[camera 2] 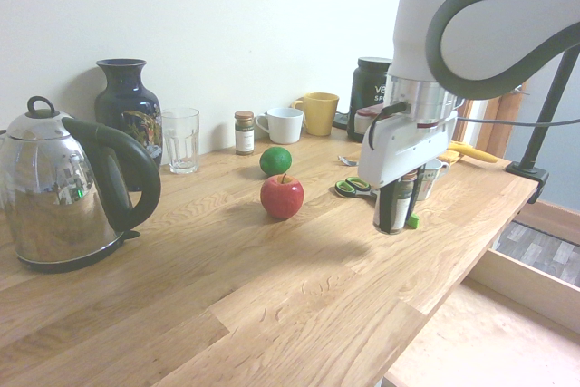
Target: Put seasoning jar in the drawer
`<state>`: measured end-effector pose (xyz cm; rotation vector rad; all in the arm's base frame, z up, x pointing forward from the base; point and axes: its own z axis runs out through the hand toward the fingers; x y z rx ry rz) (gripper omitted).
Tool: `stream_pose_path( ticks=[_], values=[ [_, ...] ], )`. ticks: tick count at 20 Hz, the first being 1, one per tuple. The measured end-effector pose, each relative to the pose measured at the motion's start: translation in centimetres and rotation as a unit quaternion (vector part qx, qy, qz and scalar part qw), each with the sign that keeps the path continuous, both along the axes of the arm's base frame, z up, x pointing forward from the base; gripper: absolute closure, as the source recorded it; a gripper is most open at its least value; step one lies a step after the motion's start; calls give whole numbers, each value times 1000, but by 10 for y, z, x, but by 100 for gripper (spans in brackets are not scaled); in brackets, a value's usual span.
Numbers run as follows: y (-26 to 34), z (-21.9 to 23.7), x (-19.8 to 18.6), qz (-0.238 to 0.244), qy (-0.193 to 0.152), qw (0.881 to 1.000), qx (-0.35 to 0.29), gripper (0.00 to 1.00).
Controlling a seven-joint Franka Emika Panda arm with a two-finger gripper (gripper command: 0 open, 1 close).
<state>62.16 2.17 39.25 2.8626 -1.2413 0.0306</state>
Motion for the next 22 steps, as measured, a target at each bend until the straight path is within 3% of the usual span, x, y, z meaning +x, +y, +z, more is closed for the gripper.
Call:
stream_pose_path(
  ticks=[11,22],
  values=[
    [-38,19,-115,-27,14,1000,4,100],
    [-49,-30,-172,-35,21,999,8,100]
  ],
)
